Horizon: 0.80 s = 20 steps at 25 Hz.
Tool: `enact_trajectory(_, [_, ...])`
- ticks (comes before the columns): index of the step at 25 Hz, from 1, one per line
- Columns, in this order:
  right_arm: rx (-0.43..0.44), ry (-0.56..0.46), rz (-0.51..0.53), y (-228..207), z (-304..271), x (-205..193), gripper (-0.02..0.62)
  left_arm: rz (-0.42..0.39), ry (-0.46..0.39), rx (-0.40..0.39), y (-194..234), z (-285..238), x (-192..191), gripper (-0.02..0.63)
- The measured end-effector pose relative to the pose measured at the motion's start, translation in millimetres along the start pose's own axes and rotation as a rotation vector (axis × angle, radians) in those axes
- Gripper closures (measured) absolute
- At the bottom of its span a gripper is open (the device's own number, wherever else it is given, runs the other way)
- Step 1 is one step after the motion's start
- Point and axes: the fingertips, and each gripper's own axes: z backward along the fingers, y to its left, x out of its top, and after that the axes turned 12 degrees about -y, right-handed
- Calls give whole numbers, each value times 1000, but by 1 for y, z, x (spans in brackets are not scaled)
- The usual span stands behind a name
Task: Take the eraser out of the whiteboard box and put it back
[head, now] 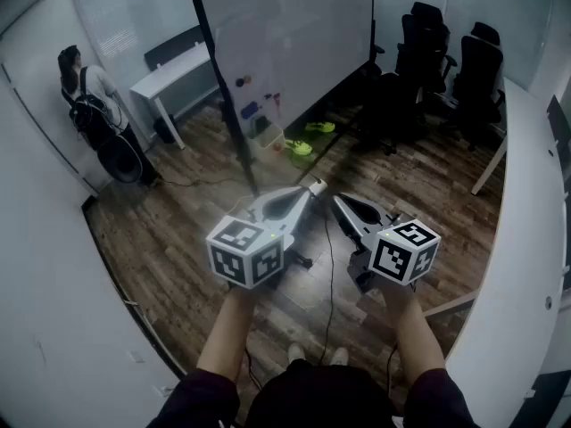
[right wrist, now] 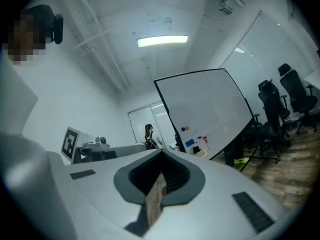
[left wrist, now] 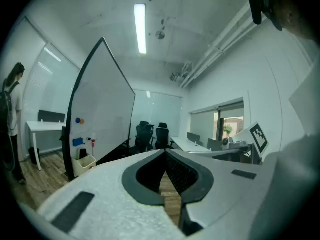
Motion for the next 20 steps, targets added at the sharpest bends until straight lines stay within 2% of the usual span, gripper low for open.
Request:
enact_trajectory(6, [0, -19, 51, 6, -1, 8, 592, -23, 3, 10, 1, 8, -3, 601])
enact_trajectory(11, [-2, -18, 52, 10, -1, 4, 592, -43, -5, -3, 2, 17, -6, 601])
enact_trajectory(20, [32, -47, 41, 24, -11, -4, 591, -62, -21, 34, 19, 38, -10, 601])
